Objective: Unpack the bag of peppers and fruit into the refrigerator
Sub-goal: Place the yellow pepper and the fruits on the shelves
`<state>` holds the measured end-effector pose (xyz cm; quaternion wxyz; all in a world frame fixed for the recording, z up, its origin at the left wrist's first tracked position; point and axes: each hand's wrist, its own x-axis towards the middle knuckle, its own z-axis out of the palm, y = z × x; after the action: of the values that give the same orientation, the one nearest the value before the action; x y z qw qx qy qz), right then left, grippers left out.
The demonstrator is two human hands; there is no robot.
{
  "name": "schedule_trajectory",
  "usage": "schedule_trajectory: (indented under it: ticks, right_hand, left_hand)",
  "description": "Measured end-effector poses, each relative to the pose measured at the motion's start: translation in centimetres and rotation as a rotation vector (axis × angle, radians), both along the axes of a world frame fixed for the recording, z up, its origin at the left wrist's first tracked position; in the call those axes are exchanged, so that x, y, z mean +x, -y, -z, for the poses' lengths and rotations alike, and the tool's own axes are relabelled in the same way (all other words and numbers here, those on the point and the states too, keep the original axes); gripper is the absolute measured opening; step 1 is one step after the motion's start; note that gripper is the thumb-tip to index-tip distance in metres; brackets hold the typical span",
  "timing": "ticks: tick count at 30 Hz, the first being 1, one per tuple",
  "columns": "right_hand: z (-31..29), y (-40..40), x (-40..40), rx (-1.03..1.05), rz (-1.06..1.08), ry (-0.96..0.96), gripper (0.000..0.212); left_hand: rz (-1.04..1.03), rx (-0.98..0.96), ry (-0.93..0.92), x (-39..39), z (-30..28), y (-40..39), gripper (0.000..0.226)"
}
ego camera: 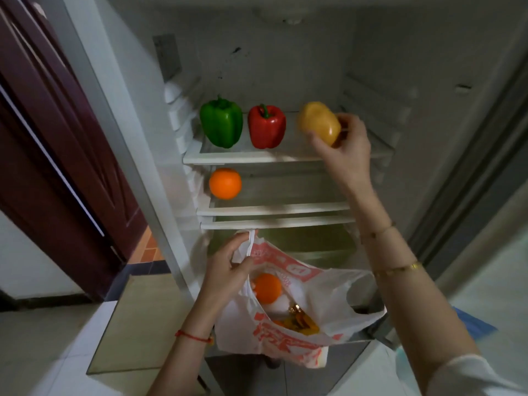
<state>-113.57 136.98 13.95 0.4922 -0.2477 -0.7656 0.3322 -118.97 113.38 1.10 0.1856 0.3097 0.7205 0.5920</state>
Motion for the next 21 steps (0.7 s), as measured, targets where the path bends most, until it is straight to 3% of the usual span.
schedule_trajectory:
  ticks: [5, 10, 18, 21]
  right_hand:
    - [-1.2, -2.1, -4.9, 0.112, 0.169, 0.216, 0.07]
    - [-0.3, -2.2, -7.5, 0.098, 0.233, 0.367, 0.075]
    - [0.5, -2.2, -6.8, 0.054, 0.221, 0.301, 0.083]
    - [1.4, -1.6, -4.7, 0.113, 0.195, 0.142, 0.07]
  left_hand:
    - [-0.01, -0.06, -0.036, -0.6, 0.5, 0.3, 0.048]
    - [-0.01, -0.035, -0.003, -0.7, 0.6, 0.7, 0.047]
    - [0.0, -0.003, 0.007, -0.5, 0.4, 1.3, 0.046]
    - [0.003, 0.013, 0.004, -0.2, 0.2, 1.6, 0.048]
